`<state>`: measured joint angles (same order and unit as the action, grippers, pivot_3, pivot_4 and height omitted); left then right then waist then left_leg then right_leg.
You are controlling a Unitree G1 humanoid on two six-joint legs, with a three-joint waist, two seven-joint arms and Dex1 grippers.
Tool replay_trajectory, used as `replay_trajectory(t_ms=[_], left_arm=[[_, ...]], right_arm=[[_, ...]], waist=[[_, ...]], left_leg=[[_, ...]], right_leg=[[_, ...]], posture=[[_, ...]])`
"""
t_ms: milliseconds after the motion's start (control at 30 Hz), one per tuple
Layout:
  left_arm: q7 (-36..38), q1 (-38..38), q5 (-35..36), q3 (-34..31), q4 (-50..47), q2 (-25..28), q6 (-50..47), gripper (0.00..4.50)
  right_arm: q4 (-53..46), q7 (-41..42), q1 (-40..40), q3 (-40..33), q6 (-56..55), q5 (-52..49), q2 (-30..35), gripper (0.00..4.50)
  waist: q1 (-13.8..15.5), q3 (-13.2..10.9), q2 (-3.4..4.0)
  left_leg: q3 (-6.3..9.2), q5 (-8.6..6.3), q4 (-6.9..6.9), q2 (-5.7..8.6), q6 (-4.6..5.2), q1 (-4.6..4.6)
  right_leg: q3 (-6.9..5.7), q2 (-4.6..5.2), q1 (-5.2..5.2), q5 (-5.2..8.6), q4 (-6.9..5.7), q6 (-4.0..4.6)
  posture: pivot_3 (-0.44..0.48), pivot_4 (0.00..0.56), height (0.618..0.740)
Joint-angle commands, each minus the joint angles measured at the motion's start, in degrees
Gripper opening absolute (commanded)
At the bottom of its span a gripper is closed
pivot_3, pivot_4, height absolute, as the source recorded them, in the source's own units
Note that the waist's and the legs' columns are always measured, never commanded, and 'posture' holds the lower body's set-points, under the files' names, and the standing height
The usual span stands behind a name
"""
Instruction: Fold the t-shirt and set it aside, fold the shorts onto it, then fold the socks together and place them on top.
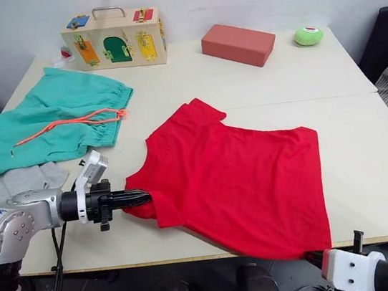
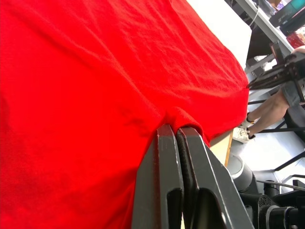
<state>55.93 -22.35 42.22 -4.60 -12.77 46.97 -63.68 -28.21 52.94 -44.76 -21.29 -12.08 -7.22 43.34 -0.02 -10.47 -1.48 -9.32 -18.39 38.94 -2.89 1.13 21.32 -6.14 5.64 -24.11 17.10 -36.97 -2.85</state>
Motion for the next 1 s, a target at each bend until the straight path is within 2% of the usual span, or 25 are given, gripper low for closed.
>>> replay_trajectory(t_ms=[33, 267, 567, 733, 1000], left_arm=[[0.55, 0.45, 1.41, -2.35, -1.8, 1.33, 0.88, 0.0], [3.2, -0.49, 0.64, -1.07, -0.31, 3.48, 2.86, 0.0], [8.62, -6.68, -4.0, 4.92, 5.86, 4.84, 8.38, 0.0], [11.03, -9.89, -7.59, 8.55, 10.29, 4.44, 11.36, 0.0], [13.67, -16.74, -13.83, 13.81, 19.72, 0.58, 16.74, 0.0]], right_arm=[[-3.46, 4.94, -2.48, -3.94, 3.67, -12.15, 0.49, 0.04], [-3.91, 7.58, -1.34, -5.75, 12.74, -19.51, 1.67, 0.04], [-3.14, 9.64, 2.23, -5.54, 24.59, -24.28, 4.38, 0.04], [-2.44, 9.81, 4.29, -5.59, 30.26, -26.17, 5.5, 0.04], [0.87, 8.8, 12.69, -4.29, 37.72, -28.68, 5.77, 0.04]], waist=[[0.05, 0.0, 0.01], [0.13, -0.01, 0.01], [0.48, -0.01, 0.02], [0.58, -0.01, 0.02], [1.12, -0.01, 0.01]], left_leg=[[0.0, 0.0, -0.02, 0.0, 0.0, -0.02], [0.03, -0.03, -0.05, -0.04, -0.02, -0.04], [0.03, -0.12, -0.07, -0.03, 0.0, -0.04], [0.02, -0.12, -0.07, -0.03, 0.01, -0.03], [0.01, -0.14, -0.02, -0.02, 0.06, 0.02]], right_leg=[[0.0, 0.0, 0.0, 0.02, -0.01, 0.02], [-0.02, 0.0, 0.0, 0.06, -0.01, 0.09], [-0.06, 0.0, 0.0, 0.07, 0.01, 0.12], [-0.1, -0.02, -0.01, 0.07, 0.01, 0.12], [-0.14, -0.05, -0.01, 0.07, 0.01, 0.11]], posture=[[0.0, 0.15, 0.74], [0.0, 0.15, 0.74], [0.0, 0.15, 0.74], [0.0, 0.15, 0.74], [0.0, 0.15, 0.74]])
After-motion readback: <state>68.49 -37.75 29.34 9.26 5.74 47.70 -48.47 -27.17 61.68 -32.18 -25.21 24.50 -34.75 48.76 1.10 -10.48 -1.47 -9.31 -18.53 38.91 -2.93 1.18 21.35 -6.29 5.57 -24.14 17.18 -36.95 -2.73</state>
